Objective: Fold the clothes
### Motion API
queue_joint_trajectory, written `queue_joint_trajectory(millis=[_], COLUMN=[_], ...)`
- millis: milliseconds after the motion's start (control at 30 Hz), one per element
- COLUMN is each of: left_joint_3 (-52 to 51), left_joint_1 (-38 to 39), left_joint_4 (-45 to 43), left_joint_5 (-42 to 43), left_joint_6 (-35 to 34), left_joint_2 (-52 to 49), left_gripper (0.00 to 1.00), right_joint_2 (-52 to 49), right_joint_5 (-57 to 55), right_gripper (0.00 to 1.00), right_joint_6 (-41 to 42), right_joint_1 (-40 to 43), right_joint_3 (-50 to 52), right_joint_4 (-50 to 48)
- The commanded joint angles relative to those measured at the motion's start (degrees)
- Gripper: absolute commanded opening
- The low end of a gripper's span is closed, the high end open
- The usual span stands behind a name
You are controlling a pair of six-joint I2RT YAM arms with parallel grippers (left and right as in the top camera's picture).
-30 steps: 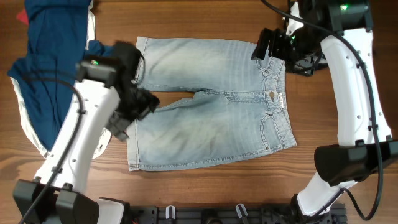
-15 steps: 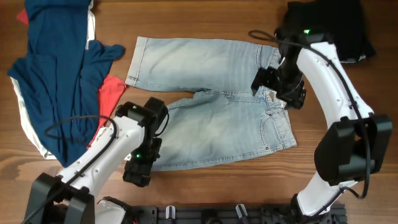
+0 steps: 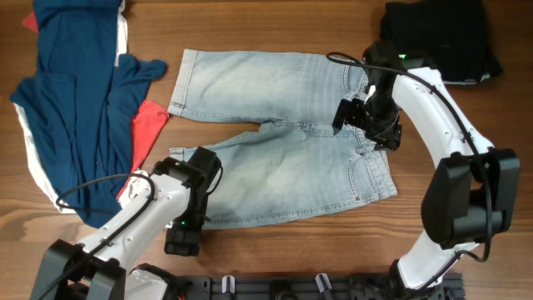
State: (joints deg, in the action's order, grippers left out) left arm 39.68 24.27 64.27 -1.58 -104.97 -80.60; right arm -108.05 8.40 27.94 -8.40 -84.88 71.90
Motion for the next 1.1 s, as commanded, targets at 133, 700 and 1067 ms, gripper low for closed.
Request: queue_joint_trajectory(millis=[133, 700, 1067], left_joint_3=[-0.5, -9.7, -9.7], left_joint_1=[-6.7, -7.5, -7.5], left_joint_4=[-0.1, -13.0, -18.5], left_joint_5=[-3.2, -2.6, -4.7], left_joint_6=[16.2, 16.0, 16.1], left_joint_2=[0.8, 0.7, 0.7], left_gripper=[0.92, 0.67, 0.04], right_joint_2=[2.3, 2.3, 2.4], right_joint_5=[1.2, 1.6, 2.3], right_gripper=[1.0, 0.93, 0.8], right_joint_6=[-4.0, -5.3, 4.7], right_joint_1=[-0.1, -0.2, -0.2], right_joint_3=[0.1, 0.1, 0.1], right_joint_4=[-3.1, -4.4, 5.8])
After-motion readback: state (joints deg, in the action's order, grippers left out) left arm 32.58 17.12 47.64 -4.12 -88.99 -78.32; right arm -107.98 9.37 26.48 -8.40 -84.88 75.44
